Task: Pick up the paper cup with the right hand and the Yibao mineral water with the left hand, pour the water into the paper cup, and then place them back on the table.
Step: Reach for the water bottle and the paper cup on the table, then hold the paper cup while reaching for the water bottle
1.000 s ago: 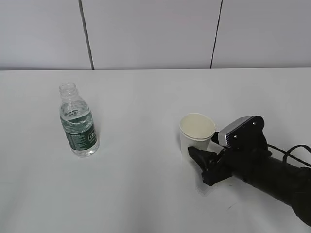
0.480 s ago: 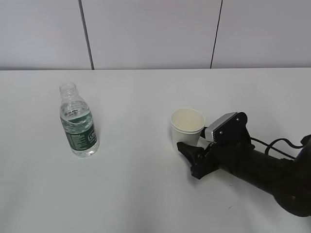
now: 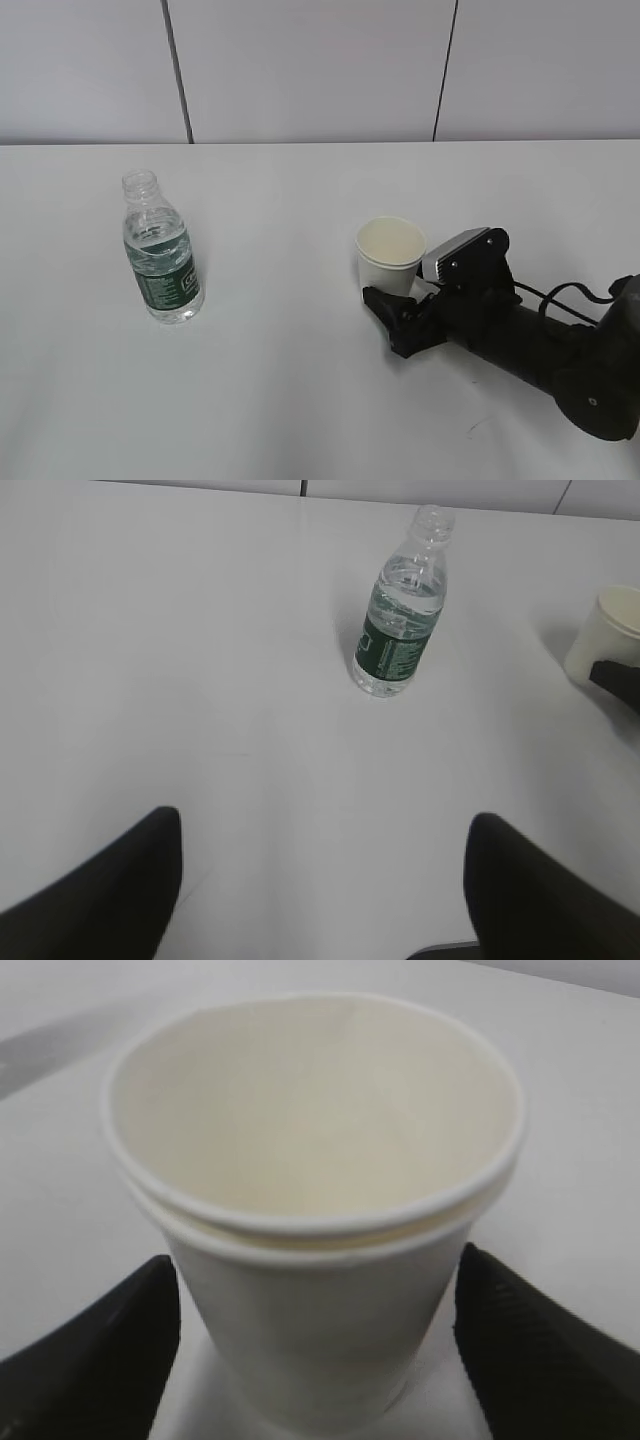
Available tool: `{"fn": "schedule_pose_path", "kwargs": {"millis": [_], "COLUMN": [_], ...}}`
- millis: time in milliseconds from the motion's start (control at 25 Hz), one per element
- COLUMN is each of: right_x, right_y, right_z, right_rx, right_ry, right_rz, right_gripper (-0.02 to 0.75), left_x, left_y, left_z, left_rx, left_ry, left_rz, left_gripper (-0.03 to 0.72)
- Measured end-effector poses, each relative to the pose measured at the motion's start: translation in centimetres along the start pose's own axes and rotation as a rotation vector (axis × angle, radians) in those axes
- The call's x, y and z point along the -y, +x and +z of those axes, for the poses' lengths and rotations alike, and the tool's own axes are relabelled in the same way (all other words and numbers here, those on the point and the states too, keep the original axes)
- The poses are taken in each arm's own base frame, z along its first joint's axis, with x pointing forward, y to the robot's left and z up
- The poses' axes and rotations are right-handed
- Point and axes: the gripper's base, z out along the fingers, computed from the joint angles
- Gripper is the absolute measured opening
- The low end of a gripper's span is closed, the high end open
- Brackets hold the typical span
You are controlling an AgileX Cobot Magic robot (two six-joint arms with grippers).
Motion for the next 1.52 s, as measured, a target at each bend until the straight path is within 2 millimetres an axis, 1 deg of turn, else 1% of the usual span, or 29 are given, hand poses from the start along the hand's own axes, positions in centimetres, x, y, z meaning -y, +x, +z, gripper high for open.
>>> {"fn": "schedule_pose_path", "kwargs": {"millis": [400,640,760,920,1000,1360,1520], "right_x": [0.3,0.3,0.3,0.3,0.3,0.2,-0.1], "right_y": [-0.3,-0.2,-0.2,0.1,0.2,0.2,0.3], "right_z": [1.3,1.5,1.5,1.5,1.5,1.5,0.5], "right_rx": [0.029,0.03,0.029,0.024,0.024,0.026,0.011], "right_ry": [-0.013,-0.012,-0.013,-0.014,-0.014,-0.014,-0.018], "right_rz": [-0.009,-0.01,-0.009,-0.007,-0.004,-0.004,0.003], "right_gripper": [0.671,0.667,0.644,0.557,0.536,0.53,0.529], "left_x": [0.0,0.0,0.0,0.0,0.0,0.0,0.0], "left_y": [0.0,0.0,0.0,0.0,0.0,0.0,0.0], "left_z": [0.0,0.0,0.0,0.0,0.0,0.0,0.0], "left_rx": [0.0,0.0,0.0,0.0,0.0,0.0,0.0], "left_ry": [-0.001,-0.002,-0.002,-0.002,-0.002,-0.002,-0.002], "left_rz": [0.001,0.001,0.001,0.001,0.001,0.001,0.001], "left_gripper": [0.531,0.531,0.531,0.531,0.531,0.531,0.531]}}
